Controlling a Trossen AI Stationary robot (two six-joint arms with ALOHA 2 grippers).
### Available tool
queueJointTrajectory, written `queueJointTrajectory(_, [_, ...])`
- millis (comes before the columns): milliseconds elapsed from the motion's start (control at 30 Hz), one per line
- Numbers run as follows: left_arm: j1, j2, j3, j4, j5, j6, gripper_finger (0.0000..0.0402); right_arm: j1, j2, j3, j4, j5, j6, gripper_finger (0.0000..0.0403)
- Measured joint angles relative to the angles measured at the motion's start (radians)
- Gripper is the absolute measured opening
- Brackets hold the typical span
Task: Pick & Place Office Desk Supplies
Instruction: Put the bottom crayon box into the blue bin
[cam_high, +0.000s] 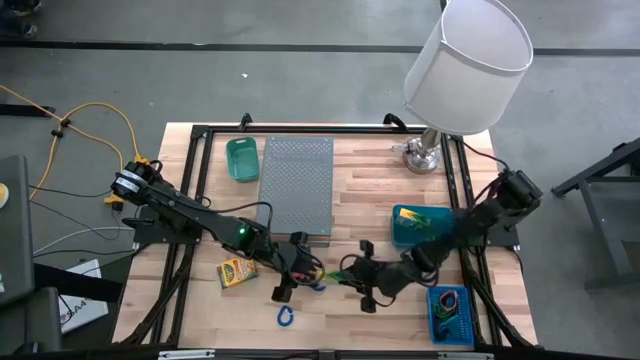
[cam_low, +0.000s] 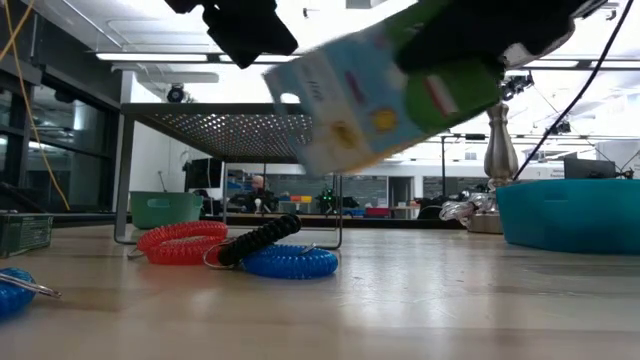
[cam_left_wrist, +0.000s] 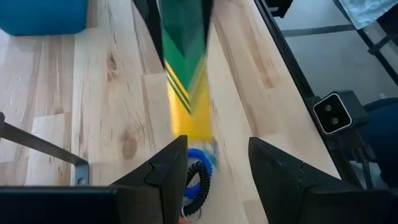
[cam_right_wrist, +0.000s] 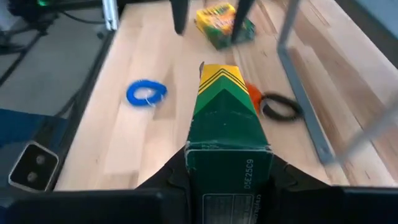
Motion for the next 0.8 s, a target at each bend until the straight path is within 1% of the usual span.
queueJointTrajectory(200, [0.000, 0.000, 0.000, 0.000, 0.000, -0.002, 0.0162, 0.068, -0.120, 0.001, -0.211, 0.106, 0.100, 0.0093])
queueJointTrajectory(400, [0.000, 0.000, 0.000, 0.004, 0.000, -0.016, 0.0162, 0.121, -0.268, 0.000, -0.479, 0.199, 0.210, 0.0089])
queueJointTrajectory(567, [0.000, 0.000, 0.000, 0.004, -0.001, -0.032, 0.0162, 0.157, -0.369, 0.000, -0.714, 0.300, 0.323, 0.0094])
queueJointTrajectory(667, [0.000, 0.000, 0.000, 0.003, -0.002, -0.035, 0.0162, 0.184, -0.414, 0.000, -0.874, 0.346, 0.423, 0.0093])
queueJointTrajectory(800, [0.000, 0.000, 0.000, 0.003, -0.002, -0.045, 0.0162, 0.233, -0.450, 0.000, -1.090, 0.382, 0.605, 0.0092])
